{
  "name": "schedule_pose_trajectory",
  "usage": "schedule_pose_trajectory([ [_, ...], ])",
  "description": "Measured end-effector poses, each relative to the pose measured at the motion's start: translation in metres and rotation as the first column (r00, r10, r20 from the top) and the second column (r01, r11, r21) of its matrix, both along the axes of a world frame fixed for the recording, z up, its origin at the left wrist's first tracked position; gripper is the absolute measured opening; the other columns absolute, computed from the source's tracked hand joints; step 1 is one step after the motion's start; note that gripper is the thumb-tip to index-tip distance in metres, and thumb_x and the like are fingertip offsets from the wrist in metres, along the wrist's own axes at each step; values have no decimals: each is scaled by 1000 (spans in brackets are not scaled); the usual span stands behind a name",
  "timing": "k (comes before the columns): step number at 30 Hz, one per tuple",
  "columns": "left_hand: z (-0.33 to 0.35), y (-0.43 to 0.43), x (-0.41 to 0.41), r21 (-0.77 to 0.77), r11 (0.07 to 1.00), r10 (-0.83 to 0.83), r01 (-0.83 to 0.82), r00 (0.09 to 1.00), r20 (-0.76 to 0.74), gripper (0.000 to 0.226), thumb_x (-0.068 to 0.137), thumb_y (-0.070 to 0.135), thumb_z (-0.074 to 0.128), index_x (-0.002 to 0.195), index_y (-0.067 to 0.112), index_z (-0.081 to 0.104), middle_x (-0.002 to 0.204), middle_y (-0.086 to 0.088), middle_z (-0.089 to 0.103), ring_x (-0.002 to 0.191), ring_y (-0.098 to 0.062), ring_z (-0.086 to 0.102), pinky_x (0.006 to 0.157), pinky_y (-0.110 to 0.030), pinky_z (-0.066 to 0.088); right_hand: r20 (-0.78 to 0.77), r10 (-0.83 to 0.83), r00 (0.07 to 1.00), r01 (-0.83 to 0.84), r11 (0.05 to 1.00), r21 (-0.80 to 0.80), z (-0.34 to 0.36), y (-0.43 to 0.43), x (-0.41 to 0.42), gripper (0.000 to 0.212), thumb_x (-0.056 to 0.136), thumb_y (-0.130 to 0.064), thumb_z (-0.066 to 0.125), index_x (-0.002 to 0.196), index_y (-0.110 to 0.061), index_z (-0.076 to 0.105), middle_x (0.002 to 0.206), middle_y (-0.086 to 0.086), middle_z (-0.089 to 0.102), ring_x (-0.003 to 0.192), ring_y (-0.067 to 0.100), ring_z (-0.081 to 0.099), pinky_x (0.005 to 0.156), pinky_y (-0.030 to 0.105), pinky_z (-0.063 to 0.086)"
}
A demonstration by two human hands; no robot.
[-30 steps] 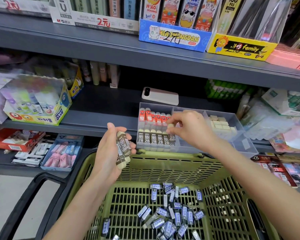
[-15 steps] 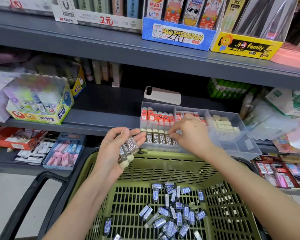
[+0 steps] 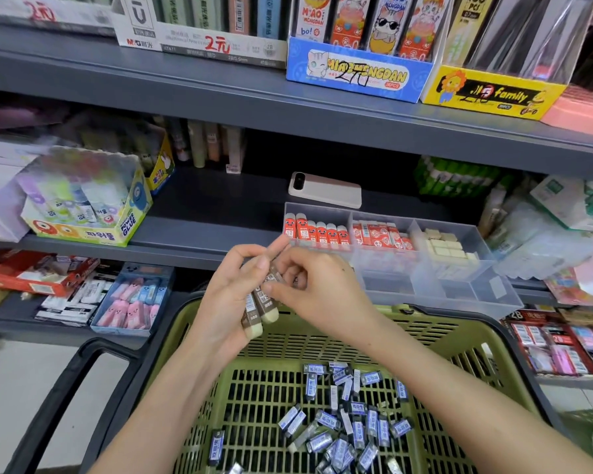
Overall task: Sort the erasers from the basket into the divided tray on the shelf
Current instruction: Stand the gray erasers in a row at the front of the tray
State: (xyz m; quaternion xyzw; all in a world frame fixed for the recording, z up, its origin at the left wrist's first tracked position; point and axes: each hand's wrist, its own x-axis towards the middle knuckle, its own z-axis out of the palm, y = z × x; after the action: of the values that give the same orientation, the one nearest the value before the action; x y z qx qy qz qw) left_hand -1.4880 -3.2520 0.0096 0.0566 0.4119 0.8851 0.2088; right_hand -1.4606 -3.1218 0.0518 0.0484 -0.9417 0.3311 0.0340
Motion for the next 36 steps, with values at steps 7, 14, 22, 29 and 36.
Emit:
schedule_pose_trajectory([
  [7, -7, -9, -12, 119, 975, 179, -187, 981, 78, 24, 84, 8, 53, 107, 6, 56, 121, -16, 65, 115, -30, 61, 92, -35, 52, 271, -228, 935, 314, 886, -341, 6, 37, -28, 16, 78, -16, 75, 68, -12, 63, 56, -4, 59, 36, 8, 47, 44, 22, 41],
  [14, -12, -10, -9, -27, 960, 279, -280, 960, -18, 29, 94, 0, 46, 90, 16, 71, 109, -11, 70, 112, -29, 63, 92, -34, 52, 441, -217, 871, 310, 939, -151, -4, 22, -51, 21, 86, -14, 64, 76, 5, 67, 54, 7, 61, 40, 13, 52, 52, 23, 44],
  [22, -9, -11, -10, -25, 962, 269, -271, 960, -73, 27, 94, 4, 48, 89, 16, 71, 104, -9, 71, 113, -29, 62, 94, -34, 51, 257, -206, 944, 158, 968, 193, -1, 18, -50, 38, 87, -27, 61, 51, -18, 52, 59, -3, 55, 71, 18, 53, 84, 36, 50],
  [29, -5, -12, -10, 106, 968, 236, -227, 967, -90, 22, 91, 14, 50, 88, 19, 72, 107, -9, 71, 119, -29, 58, 95, -32, 50, 25, -94, 995, 95, 995, -30, 3, -13, -1, 47, 88, -52, 50, 65, -15, 67, 56, 2, 64, 50, 13, 54, 57, 30, 48],
  [36, -4, -10, -6, 93, 982, 177, -163, 969, -172, 17, 90, 21, 53, 94, 20, 69, 123, -12, 64, 125, -27, 53, 103, -33, 43, 417, 26, 909, 306, 637, -707, 1, -20, 16, 10, 86, -11, 66, 87, -1, 64, 71, 9, 66, 56, 11, 60, 56, 19, 53],
])
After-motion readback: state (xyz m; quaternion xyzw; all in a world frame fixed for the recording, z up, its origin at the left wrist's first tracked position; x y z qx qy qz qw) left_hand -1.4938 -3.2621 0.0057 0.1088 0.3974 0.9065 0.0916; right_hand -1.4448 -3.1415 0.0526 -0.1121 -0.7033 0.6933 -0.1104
